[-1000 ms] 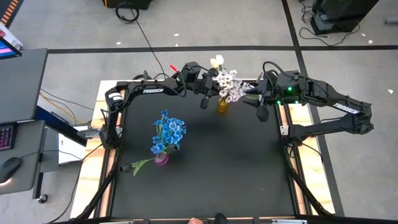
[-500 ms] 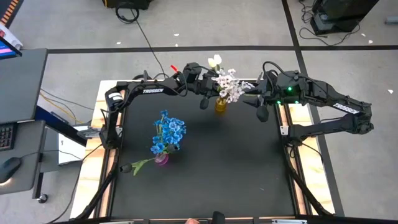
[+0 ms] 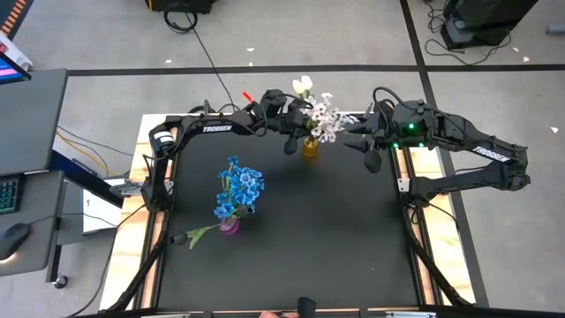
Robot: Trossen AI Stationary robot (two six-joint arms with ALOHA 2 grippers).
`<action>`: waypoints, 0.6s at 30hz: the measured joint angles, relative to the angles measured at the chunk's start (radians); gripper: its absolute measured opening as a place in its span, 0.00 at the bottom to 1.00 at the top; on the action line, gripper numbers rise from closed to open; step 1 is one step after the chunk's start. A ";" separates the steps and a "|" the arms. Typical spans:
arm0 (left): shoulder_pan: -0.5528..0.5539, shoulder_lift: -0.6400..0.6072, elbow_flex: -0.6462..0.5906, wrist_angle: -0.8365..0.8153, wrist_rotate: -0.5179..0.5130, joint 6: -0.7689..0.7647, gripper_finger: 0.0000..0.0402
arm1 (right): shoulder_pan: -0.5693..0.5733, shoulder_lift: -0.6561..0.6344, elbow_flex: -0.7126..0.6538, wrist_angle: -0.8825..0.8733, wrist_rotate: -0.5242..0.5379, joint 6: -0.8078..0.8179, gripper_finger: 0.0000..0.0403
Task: Sort flowers into vase by color
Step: Put the white flowers into the yellow vase
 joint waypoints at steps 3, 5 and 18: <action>0.000 0.000 0.000 0.000 0.000 -0.011 0.23 | 0.000 0.000 0.000 0.000 0.000 0.000 0.49; 0.000 0.000 0.000 -0.001 0.000 -0.024 0.30 | 0.000 0.000 0.000 0.000 0.000 -0.001 0.49; 0.001 -0.016 0.000 -0.053 -0.002 -0.125 0.68 | 0.000 0.000 0.000 -0.001 0.000 -0.004 0.49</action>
